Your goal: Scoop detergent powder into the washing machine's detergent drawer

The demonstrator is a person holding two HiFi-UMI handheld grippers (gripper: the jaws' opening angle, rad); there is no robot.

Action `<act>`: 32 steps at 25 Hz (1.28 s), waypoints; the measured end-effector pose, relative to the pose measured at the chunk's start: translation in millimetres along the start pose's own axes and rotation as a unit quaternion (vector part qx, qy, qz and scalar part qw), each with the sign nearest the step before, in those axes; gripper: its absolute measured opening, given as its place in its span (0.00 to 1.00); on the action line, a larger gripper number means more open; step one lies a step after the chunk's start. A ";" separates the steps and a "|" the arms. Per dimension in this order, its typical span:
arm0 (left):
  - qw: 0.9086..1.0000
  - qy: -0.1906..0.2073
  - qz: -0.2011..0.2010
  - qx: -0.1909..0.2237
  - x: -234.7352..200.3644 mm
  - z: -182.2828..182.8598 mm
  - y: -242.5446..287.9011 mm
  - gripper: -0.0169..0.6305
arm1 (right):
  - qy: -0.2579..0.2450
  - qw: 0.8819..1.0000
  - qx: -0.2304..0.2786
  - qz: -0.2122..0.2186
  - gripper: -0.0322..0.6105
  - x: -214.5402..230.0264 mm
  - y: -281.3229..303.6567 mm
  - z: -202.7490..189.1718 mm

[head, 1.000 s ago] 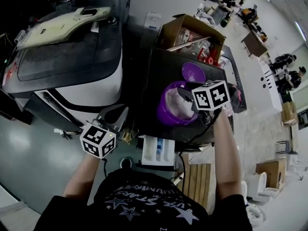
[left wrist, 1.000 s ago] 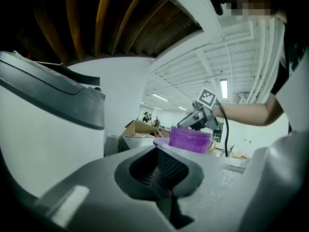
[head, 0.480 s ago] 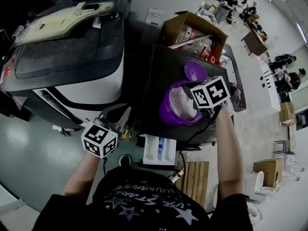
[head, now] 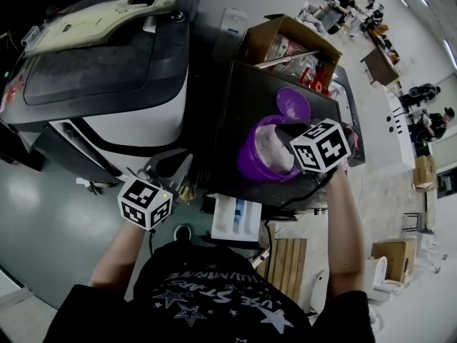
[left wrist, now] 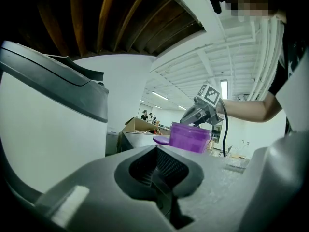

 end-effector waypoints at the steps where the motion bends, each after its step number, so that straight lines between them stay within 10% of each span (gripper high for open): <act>1: 1.000 0.001 0.001 -0.001 0.5 -0.4 0.1 0.03 | -0.004 1.000 0.008 -0.007 0.10 1.1 -4.3 -0.3; 15: 1.000 0.007 0.010 -0.003 29.9 -7.6 4.8 0.03 | -0.230 0.968 0.084 -0.052 0.10 -19.7 -12.5 7.2; 32: 0.999 0.001 0.053 0.009 28.6 -12.9 -9.4 0.03 | -0.179 0.982 -0.028 -0.060 0.11 -18.5 -5.2 -11.7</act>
Point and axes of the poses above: the fingertips, and each gripper's own axes: y forward along the fingers, x to its right, z out of its top, the point moved 3 cm from there along -y, backward along the fingers, and after that the axes turned 12 degrees about -y, right-handed, at the moved point
